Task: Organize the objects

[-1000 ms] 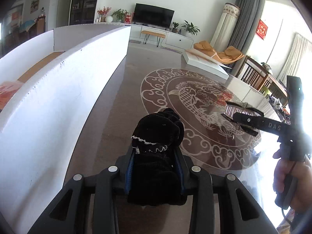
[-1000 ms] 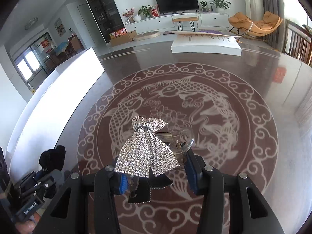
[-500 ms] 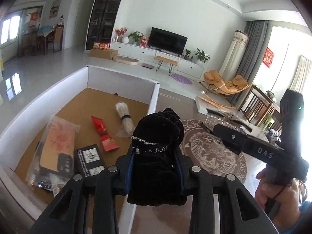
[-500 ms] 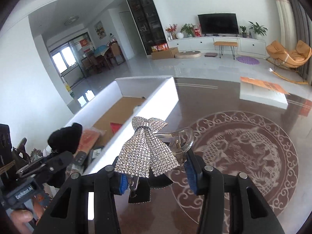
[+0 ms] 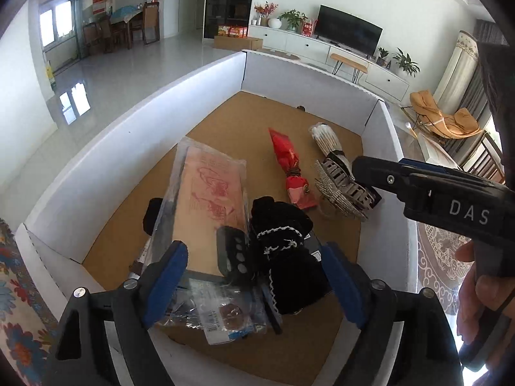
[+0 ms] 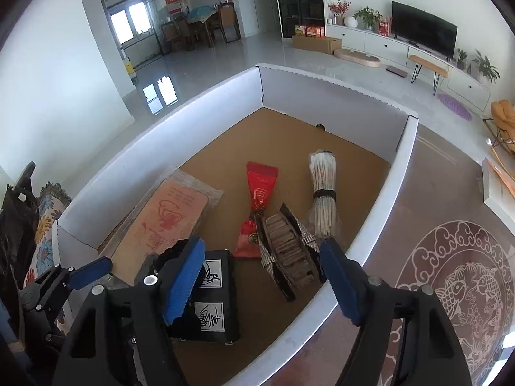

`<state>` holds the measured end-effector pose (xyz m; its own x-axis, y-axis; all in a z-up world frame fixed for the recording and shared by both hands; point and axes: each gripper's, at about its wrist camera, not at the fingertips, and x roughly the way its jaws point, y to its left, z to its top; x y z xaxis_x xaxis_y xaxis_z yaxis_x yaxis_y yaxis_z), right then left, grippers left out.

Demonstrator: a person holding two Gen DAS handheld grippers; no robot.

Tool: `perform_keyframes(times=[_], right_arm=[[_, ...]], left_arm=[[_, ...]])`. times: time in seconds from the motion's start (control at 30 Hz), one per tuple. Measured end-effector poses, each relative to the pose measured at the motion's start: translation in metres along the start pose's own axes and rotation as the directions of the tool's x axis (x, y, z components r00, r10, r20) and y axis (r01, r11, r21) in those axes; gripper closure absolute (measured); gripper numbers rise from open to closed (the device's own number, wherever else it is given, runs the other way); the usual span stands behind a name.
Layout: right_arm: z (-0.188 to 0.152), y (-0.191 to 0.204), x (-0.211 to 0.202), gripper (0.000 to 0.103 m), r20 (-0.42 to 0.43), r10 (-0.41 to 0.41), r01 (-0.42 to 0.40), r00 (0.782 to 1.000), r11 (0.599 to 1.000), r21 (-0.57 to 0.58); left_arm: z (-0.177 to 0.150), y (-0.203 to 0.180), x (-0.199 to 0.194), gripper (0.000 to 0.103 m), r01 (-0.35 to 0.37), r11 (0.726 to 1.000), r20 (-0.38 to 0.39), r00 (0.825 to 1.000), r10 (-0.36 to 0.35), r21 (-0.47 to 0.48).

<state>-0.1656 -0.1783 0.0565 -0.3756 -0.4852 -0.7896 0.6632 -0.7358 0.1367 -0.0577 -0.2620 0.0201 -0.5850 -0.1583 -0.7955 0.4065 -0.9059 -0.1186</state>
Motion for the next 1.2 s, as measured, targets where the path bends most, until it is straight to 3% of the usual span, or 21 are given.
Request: perform_keyframes(times=[0.13, 0.27, 0.3, 0.43, 0.63, 0.83, 0.97, 1.2], right_arm=[[-0.005, -0.003, -0.026, 0.013, 0.053, -0.029, 0.028, 0.998, 0.999, 0.016], [-0.013, -0.003, -0.044, 0.013, 0.064, -0.046, 0.046, 0.997, 0.999, 0.010], [-0.016, -0.004, -0.047, 0.012, 0.062, -0.045, 0.045, 0.997, 0.999, 0.010], [-0.026, -0.007, -0.054, 0.012, 0.057, -0.039, 0.037, 0.998, 0.999, 0.027], [-0.037, -0.001, -0.061, 0.012, 0.045, -0.024, 0.022, 0.999, 0.999, 0.025], [-0.040, 0.009, -0.062, 0.012, 0.038, -0.024, 0.025, 0.999, 1.000, -0.004], [-0.041, 0.014, -0.060, 0.012, 0.021, -0.048, 0.048, 0.999, 0.999, -0.016], [-0.037, 0.026, -0.057, 0.012, -0.034, -0.099, 0.099, 0.994, 0.995, -0.006]], left_arm=[[0.002, -0.006, -0.014, 0.017, -0.027, 1.000, 0.048, 0.999, 0.026, 0.010], [0.007, -0.012, -0.032, 0.013, -0.030, 1.000, 0.078, 0.996, 0.030, -0.009], [0.006, -0.011, -0.035, 0.009, -0.044, 0.999, 0.075, 0.996, 0.045, -0.022], [0.002, -0.005, -0.048, 0.009, -0.115, 0.991, 0.092, 0.988, 0.121, -0.071], [-0.003, -0.010, -0.057, 0.009, -0.183, 0.983, 0.114, 0.977, 0.181, 0.014], [-0.006, -0.007, -0.063, 0.008, -0.142, 0.990, 0.114, 0.983, 0.142, 0.000], [-0.005, -0.004, -0.063, 0.008, -0.243, 0.970, 0.118, 0.963, 0.241, 0.002], [-0.004, 0.009, -0.063, 0.008, -0.207, 0.978, 0.084, 0.975, 0.206, 0.013]])
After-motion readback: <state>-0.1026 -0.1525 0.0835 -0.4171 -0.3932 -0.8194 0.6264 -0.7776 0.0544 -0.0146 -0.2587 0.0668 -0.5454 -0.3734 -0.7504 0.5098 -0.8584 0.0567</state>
